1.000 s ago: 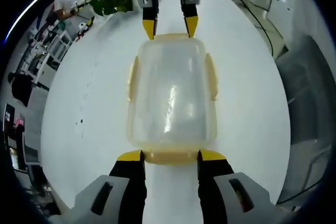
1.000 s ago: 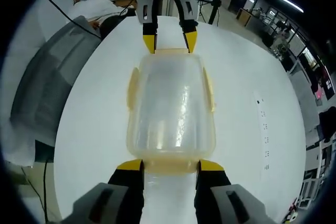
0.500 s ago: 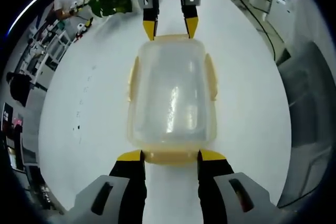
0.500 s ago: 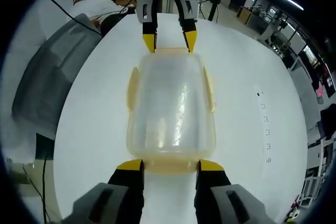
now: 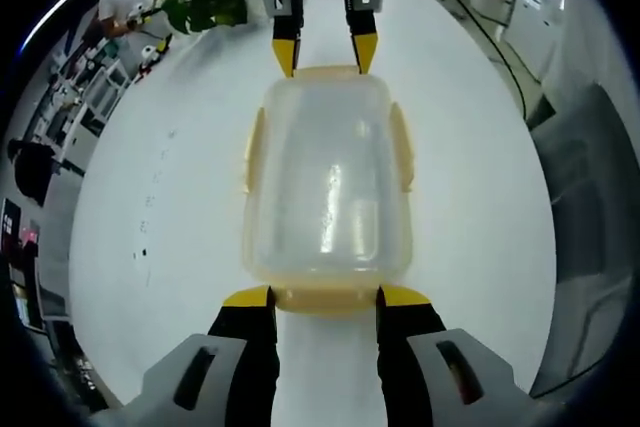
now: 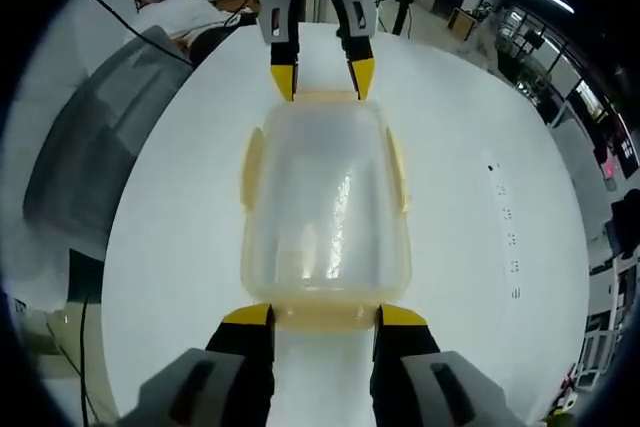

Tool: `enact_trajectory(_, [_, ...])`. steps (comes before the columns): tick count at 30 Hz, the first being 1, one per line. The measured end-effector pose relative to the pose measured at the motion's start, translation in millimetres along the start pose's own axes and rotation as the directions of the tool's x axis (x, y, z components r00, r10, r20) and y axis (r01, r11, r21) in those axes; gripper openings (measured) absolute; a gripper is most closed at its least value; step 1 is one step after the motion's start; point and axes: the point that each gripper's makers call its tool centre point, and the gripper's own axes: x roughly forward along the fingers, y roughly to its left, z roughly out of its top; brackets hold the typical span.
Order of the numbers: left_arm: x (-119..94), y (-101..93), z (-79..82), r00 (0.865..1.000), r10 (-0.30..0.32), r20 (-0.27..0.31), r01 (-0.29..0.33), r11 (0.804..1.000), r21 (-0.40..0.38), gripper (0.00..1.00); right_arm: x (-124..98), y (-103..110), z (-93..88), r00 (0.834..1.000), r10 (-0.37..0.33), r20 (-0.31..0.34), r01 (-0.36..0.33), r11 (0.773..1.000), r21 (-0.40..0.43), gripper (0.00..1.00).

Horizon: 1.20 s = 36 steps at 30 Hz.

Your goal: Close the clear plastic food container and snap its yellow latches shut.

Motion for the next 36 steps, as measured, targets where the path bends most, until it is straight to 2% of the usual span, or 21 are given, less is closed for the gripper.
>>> enact_trajectory(18, [3.2, 1.2, 4.5, 0.998, -0.057, 0.014, 0.057, 0.998, 0.003, 0.35, 3.6, 0.5, -8.0, 0.999, 0.033, 0.012, -0.034, 0.999, 0.038, 0.35])
enact_trajectory(36, [10.0, 0.8, 4.1, 0.997, -0.074, 0.025, 0.075, 0.997, -0.007, 0.36, 6.6, 0.1, -11.1, 0.999, 0.038, 0.008, -0.039, 0.999, 0.036, 0.36])
